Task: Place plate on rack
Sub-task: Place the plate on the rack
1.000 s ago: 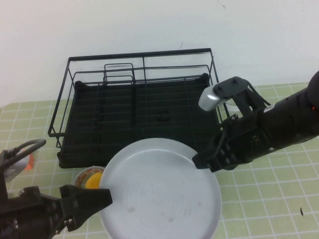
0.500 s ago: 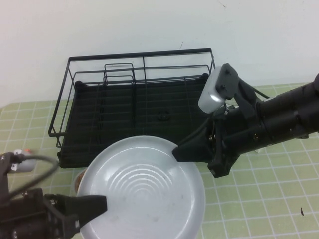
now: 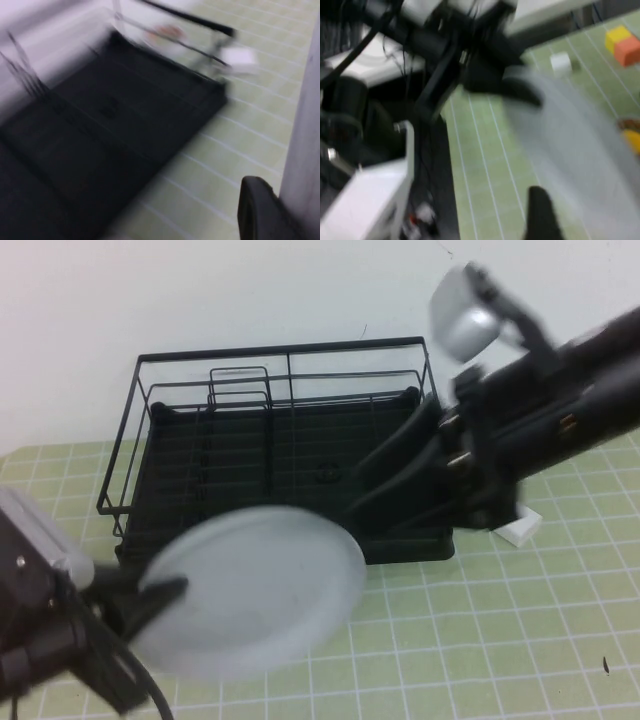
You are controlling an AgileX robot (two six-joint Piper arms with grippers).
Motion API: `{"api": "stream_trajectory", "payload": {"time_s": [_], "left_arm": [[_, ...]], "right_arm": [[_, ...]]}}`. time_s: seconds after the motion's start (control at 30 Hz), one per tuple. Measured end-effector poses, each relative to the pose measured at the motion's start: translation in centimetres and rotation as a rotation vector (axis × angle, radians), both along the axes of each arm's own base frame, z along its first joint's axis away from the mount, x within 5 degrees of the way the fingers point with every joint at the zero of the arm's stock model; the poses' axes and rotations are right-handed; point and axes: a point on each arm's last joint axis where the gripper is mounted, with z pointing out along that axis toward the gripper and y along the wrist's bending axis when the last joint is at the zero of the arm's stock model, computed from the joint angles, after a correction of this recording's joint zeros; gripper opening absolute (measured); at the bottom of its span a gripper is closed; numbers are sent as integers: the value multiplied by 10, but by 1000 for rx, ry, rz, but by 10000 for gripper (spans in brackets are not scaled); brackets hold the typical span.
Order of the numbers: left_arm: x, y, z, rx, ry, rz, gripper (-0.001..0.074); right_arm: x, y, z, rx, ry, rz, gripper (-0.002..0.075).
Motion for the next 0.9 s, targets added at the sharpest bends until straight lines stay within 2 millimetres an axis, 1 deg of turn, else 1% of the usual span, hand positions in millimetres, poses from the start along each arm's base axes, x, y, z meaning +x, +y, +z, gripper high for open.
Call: {"api": "stream_trajectory", "payload": {"time_s": [0.03,0.1,0.13,0.17,0.2,0.23,0.27,0.33,0.43,0.5,0.57,0.63,0.7,0.8,0.83,0.9], "left_arm": [[3,1,5,35,-65,1,89],[9,3,17,118,-202,1,89],[13,5,24,172,-277,2,89],[17,6,32,233,-351,3,89],[20,7,40,284,-411,7,89],[25,9,49,339,-469,16,89],[31,11,58,383,-515,32,89],[42,14,76,430,-574,76,89],[60,16,103,469,-643,122,89],[75,15,118,503,-699,120,89],[92,12,128,541,-751,95,89],[109,9,131,571,-779,64,89],[129,6,126,608,-790,34,89],[161,3,110,687,-796,-17,89],[174,2,99,705,-780,-38,89],[194,-1,84,720,-763,-67,88]], "right_arm": [[-2,-5,8,-30,-12,7,400],[-6,-14,18,-100,-36,-5,313],[-8,-18,20,-146,-49,-15,249],[-10,-23,22,-195,-65,-24,178],[-12,-27,22,-242,-82,-36,126],[-12,-31,21,-291,-90,-49,83],[-12,-35,19,-336,-93,-65,55],[-11,-41,15,-412,-93,-98,25],[-9,-48,4,-506,-76,-131,11],[-9,-51,-4,-552,-61,-142,8],[-9,-53,-13,-575,-47,-144,6],[-9,-54,-19,-584,-44,-142,6],[-7,-54,-24,-589,-40,-137,6],[-5,-53,-29,-597,-34,-130,5],[-4,-52,-30,-598,-32,-130,5],[-3,-52,-31,-601,-31,-130,5]]}}
